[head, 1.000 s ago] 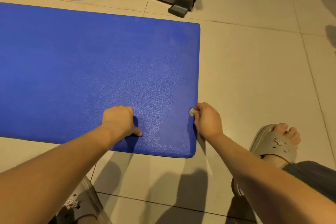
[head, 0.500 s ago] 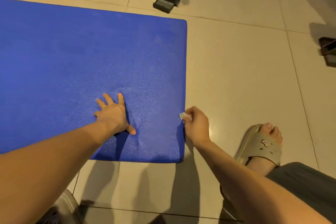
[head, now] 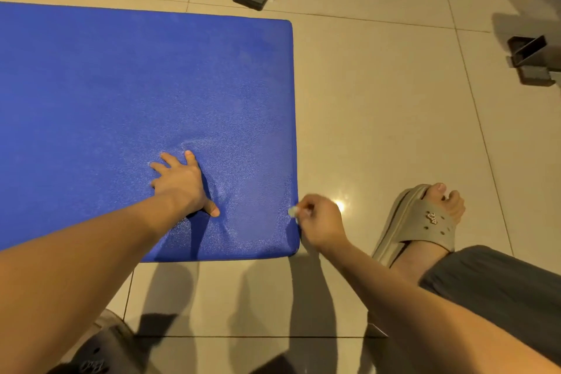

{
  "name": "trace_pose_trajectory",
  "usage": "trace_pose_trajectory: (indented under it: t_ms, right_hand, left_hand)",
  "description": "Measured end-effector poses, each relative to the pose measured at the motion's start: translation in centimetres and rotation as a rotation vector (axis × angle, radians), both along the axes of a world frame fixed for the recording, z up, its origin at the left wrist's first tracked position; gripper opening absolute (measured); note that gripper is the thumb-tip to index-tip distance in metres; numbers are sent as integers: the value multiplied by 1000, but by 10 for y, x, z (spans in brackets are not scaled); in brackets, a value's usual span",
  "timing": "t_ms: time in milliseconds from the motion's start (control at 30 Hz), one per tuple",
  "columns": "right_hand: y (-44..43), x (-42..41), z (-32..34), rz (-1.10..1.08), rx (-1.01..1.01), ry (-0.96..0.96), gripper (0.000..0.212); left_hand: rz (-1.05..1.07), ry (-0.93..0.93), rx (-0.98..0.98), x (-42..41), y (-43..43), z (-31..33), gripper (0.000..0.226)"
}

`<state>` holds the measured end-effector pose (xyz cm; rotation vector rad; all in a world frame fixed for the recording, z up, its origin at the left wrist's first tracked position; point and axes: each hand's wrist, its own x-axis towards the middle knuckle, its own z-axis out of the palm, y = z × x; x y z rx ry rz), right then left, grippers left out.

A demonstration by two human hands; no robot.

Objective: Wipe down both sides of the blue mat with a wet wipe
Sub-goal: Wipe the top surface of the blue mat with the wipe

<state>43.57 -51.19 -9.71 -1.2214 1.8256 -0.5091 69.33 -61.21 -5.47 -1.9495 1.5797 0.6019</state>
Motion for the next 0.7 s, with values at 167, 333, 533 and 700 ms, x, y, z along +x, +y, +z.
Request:
trace_pose_trajectory:
  t_ms: [167,333,533,700]
  right_hand:
    - [-56,7,-2,-193,-40,4,15]
    - [12,8,5,-5,-54,75,22]
    - [-79,9,-2,-52,-96,108,21]
    - [-146,7,-5,-136,-118,127,20]
  left_hand:
    - [-10,25,-21,4,2,-3,167]
    - [-25,-12,2,0,0,-1,167]
    - [-30,-37,4,-3,-1,-3,167]
    - [-41,7,-19,1,1,-2,167]
